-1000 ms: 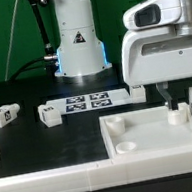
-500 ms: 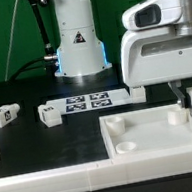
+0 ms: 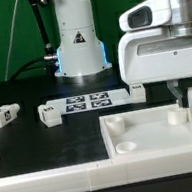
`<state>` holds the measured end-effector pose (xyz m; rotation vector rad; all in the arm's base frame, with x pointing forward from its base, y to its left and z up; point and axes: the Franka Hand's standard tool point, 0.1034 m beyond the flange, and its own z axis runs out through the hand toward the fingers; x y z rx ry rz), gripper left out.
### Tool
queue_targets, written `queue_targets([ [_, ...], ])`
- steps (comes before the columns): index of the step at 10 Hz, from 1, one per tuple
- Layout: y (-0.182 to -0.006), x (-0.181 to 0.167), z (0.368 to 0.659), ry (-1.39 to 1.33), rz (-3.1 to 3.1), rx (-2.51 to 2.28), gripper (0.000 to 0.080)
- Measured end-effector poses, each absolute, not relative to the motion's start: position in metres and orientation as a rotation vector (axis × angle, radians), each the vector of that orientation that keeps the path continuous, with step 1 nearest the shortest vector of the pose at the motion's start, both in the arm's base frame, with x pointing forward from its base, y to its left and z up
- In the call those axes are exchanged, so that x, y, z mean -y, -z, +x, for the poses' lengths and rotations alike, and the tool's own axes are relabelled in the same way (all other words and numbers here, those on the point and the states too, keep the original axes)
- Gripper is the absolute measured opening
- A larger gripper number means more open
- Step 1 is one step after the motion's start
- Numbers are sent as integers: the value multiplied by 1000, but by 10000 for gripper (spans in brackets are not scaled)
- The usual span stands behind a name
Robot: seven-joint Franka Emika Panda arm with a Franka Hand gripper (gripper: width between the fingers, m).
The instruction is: Assemble one leg
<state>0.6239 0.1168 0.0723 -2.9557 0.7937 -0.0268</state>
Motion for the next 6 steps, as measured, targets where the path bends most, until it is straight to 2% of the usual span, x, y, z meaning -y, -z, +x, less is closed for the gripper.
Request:
queue_targets([
  [6, -71, -121, 622, -6, -2505, -1723, 290],
])
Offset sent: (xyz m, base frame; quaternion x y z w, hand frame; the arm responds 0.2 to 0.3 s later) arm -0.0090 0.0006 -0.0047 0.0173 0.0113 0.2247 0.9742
